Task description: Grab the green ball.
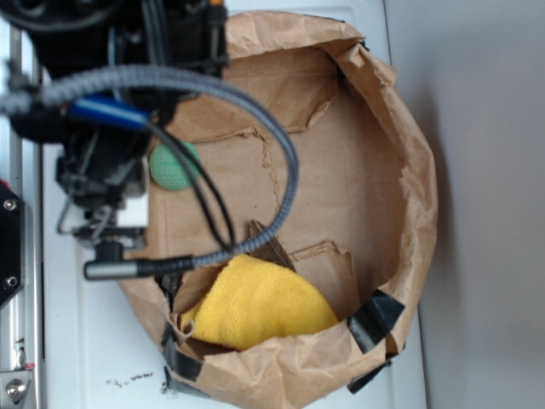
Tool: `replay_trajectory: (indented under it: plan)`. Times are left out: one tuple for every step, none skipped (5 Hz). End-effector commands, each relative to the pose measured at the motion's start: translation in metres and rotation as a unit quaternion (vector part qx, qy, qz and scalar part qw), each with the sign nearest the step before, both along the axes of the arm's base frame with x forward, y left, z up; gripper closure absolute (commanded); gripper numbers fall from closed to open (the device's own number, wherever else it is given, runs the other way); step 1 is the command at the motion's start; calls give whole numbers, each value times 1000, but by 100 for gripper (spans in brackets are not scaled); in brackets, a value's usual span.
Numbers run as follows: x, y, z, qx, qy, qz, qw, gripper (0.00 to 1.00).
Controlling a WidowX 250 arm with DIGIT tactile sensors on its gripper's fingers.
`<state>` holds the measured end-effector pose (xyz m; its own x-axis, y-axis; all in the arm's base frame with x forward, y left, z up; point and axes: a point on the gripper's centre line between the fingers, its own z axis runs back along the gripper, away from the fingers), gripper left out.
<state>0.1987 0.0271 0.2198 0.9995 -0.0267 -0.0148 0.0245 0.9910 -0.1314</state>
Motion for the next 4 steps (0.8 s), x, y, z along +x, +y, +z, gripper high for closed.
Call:
replay_trajectory:
  plan:
    - [8,2,5,-19,-90,-69,993,0]
    - [36,7,-10,-19,-109,-92,990,0]
    - [47,0,-39,4,-110,-146,983,0]
    - [51,2,-73,29,-86,-164,982,0]
